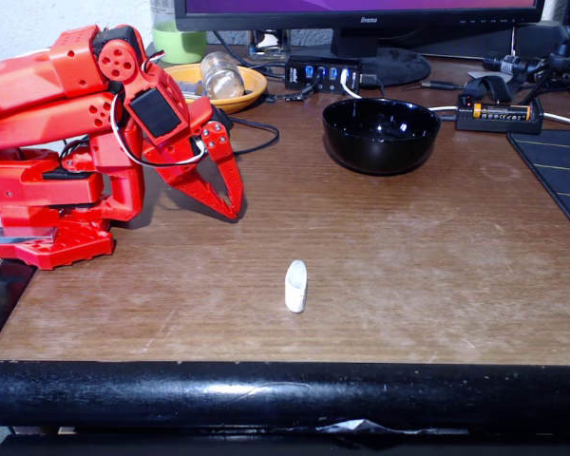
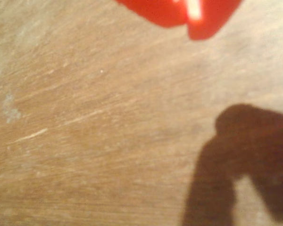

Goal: Ramasse la gomme et mets-la dans le bol.

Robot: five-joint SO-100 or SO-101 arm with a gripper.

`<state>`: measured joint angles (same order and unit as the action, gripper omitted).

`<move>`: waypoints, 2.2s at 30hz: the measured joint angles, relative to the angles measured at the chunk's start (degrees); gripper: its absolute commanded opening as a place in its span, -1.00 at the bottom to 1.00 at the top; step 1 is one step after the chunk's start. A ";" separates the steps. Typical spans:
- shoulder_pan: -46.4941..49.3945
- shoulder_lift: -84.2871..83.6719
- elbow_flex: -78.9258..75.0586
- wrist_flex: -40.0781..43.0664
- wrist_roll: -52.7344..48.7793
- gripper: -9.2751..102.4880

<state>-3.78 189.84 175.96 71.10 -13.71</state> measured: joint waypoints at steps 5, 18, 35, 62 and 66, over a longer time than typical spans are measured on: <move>0.00 0.00 0.00 0.00 0.00 -0.94; 0.00 0.00 0.00 0.00 0.00 -0.94; 0.00 0.00 0.00 0.00 0.00 -0.94; -0.26 -12.83 -4.83 -3.87 0.26 -0.94; 0.09 -26.98 -12.92 -4.31 -2.37 -0.94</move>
<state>-3.69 162.86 163.04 66.80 -16.08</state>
